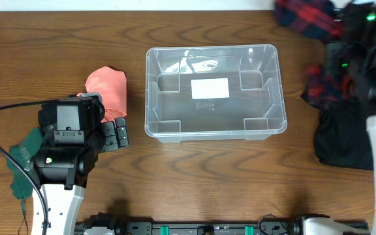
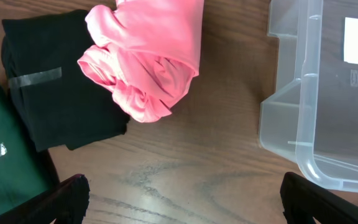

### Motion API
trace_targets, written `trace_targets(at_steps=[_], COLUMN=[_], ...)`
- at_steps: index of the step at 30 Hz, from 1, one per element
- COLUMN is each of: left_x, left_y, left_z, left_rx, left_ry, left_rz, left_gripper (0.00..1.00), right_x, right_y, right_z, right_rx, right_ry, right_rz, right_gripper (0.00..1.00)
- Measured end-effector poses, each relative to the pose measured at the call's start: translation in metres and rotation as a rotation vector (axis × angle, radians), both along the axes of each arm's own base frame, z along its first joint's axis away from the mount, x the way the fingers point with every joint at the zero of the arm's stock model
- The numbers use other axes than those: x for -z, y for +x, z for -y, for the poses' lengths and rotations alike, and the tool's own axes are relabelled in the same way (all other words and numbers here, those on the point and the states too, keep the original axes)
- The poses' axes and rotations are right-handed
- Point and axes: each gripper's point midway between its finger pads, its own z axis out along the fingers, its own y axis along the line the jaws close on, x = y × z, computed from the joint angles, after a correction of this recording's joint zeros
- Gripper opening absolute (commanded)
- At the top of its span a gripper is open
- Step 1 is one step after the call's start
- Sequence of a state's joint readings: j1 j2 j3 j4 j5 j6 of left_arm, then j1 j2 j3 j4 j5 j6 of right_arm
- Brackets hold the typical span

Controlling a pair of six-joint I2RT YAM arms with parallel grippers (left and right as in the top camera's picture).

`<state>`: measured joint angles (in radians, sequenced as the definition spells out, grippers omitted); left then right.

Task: Pack container
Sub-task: 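Carry the plaid shirt into the bin and release it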

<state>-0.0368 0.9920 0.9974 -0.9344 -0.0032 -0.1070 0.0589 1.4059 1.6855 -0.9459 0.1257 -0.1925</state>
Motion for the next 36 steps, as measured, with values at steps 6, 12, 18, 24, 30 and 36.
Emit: trace_targets(at_steps=[6,12,18,24,30,36], left_x=[0.000,0.000,0.000,0.000,0.000,0.000], left_y=[0.000,0.000,0.000,0.000,0.000,0.000], left_z=[0.000,0.000,0.000,0.000,0.000,0.000], left_rx=[0.000,0.000,0.000,0.000,0.000,0.000], left_ry=[0.000,0.000,0.000,0.000,0.000,0.000], left_rz=[0.000,0.000,0.000,0.000,0.000,0.000], left_gripper=[0.98,0.98,0.98,0.98,0.98,0.98], right_x=[0.030,0.109,0.210,0.240,0.177,0.053], right_y=[-0.003,0.003,-0.010,-0.023,0.000,0.019], right_z=[-0.096,-0.159,-0.205,-0.229,-0.190,-0.053], right_rx=[-0.246,-0.378,-0.464,-0.511,-0.354,0.016], right_ry=[-0.012,-0.066,-0.129,-0.175,-0.196,-0.138], right_rz=[-0.096,-0.304,-0.550,-0.609,-0.420,-0.123], right_gripper=[0.01,0.01,0.46,0.99,0.99,0.99])
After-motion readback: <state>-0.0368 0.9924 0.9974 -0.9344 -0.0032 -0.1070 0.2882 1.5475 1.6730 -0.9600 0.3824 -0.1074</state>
